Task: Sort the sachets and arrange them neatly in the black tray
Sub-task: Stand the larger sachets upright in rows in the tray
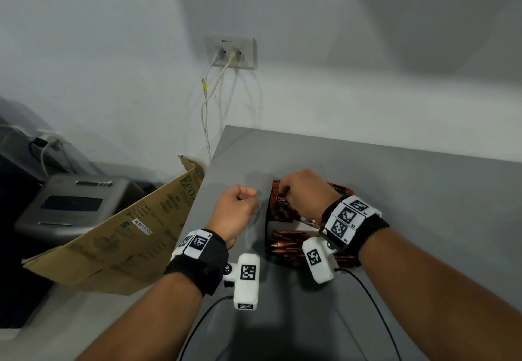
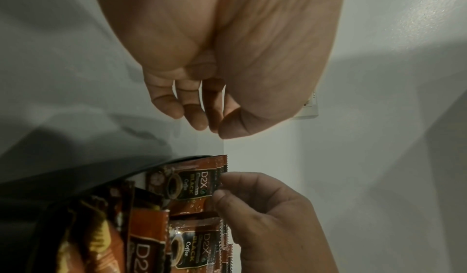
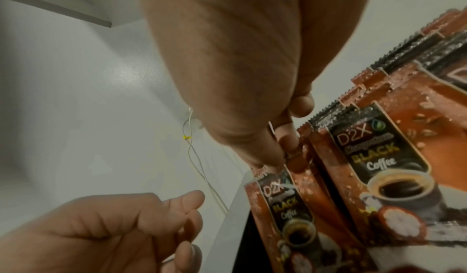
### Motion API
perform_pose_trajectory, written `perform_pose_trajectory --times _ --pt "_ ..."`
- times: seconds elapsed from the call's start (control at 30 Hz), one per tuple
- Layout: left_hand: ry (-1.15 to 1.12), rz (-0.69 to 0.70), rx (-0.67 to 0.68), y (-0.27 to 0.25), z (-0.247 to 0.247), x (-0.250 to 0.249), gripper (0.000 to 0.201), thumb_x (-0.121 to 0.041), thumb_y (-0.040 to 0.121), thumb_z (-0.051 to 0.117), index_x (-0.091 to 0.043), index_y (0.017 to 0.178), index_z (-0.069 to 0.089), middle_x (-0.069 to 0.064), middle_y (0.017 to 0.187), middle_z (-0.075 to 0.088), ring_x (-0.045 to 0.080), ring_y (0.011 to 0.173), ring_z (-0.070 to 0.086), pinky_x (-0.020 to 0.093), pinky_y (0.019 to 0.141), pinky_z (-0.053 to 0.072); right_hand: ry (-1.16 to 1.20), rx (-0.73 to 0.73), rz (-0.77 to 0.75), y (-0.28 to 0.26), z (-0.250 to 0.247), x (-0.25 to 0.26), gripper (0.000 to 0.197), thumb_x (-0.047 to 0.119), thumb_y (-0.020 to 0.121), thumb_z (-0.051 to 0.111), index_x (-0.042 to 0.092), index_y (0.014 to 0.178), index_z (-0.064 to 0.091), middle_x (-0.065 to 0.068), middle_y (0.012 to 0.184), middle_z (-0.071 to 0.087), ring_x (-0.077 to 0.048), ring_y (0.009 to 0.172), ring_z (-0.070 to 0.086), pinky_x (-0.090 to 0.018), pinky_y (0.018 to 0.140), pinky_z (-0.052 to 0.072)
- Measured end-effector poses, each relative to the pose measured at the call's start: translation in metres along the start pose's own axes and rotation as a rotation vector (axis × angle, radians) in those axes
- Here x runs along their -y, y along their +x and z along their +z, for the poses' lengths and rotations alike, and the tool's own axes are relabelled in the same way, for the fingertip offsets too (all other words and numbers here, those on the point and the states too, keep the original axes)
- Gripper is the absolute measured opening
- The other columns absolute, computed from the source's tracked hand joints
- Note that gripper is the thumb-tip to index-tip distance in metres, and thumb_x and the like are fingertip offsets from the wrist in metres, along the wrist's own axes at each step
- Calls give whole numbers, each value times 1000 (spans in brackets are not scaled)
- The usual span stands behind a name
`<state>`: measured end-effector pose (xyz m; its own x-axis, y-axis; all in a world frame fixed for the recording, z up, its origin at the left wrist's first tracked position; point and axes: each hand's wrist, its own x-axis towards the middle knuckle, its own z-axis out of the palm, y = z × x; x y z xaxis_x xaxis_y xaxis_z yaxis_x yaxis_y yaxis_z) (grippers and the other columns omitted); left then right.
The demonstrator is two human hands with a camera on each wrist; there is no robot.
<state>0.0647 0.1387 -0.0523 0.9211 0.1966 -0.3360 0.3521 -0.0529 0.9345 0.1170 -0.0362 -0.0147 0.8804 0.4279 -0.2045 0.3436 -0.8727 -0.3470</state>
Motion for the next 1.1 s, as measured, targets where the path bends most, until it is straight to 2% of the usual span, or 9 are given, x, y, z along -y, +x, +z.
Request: perform_pose_trajectory --times 0.07,0.2,0.27,0.33,0.43,0.5,0.77,0.93,1.1 --pt "-5 2 -1 -1 0 -1 19 2 88 60 -14 98 62 5 86 57 15 73 55 26 66 43 44 -27 5 -3 -3 -5 24 4 94 57 18 105 74 -4 104 71 -18 85 67 -32 79 58" --pt "-2 9 14 -2 0 -2 18 1 89 59 -12 101 63 4 85 57 15 73 56 26 68 44 191 -56 23 -29 -27 -15 16 17 92 64 22 103 74 12 97 67 -3 84 62 -14 71 46" --pt "4 12 28 -3 1 -1 17 0 90 59 -12 102 62 4 85 57 15 74 56 27 68 44 227 57 6 -47 -35 -17 17 27 88 69 27 105 74 17 97 67 1 86 63 -17 76 49" --pt "10 13 39 -4 4 -1 18 0 89 59 -13 101 62 5 86 58 15 74 55 27 68 45 180 179 -20 -63 -29 -16 32 39 85 73 30 115 70 17 108 67 0 95 63 -24 87 53" --pt "13 17 48 -7 9 -1 17 1 89 59 -12 100 62 6 85 58 15 73 54 27 67 44 97 226 -64 -72 -7 -13 54 52 82 73 27 129 62 11 122 64 -8 107 61 -32 96 52" --pt "21 18 59 -9 10 -2 17 0 90 58 -13 99 62 4 85 58 15 73 55 26 66 44 98 204 -56 -70 5 -10 56 52 83 72 24 130 61 7 122 65 -12 106 62 -35 94 53" --pt "31 27 35 -17 -2 -2 18 0 89 59 -10 103 63 4 85 59 16 75 56 28 69 45 92 154 -58 -57 20 -7 26 38 90 68 25 112 69 8 104 69 -9 88 66 -34 82 58" --pt "-5 9 22 -18 -6 3 15 0 90 61 -12 99 62 3 82 59 14 70 55 25 63 44 30 155 -75 -52 21 -2 34 39 89 67 25 120 66 6 112 68 -12 95 65 -35 86 57" --pt "6 -6 46 -18 0 6 17 0 89 60 -12 101 63 6 84 59 15 72 55 26 64 44 -47 165 -95 -47 25 3 29 26 88 68 24 117 64 2 104 68 -17 88 66 -38 79 59"
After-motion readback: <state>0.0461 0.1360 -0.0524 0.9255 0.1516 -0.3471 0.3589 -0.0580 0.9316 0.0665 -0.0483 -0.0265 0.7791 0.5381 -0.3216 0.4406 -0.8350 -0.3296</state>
